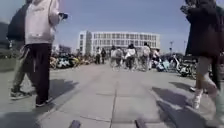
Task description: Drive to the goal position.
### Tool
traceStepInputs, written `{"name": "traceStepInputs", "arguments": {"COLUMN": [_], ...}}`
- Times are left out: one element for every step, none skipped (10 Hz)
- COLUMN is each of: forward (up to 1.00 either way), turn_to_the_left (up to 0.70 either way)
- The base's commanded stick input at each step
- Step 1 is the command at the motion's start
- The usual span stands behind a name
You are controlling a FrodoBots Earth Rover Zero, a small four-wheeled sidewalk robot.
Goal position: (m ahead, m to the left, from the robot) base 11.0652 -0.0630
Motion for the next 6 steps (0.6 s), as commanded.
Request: {"name": "traceStepInputs", "arguments": {"forward": [0.85, 0.85, 0.85, 0.85, 0.85, 0.85], "turn_to_the_left": [0.01, 0.01, 0.01, 0.01, 0.01, 0.01]}}
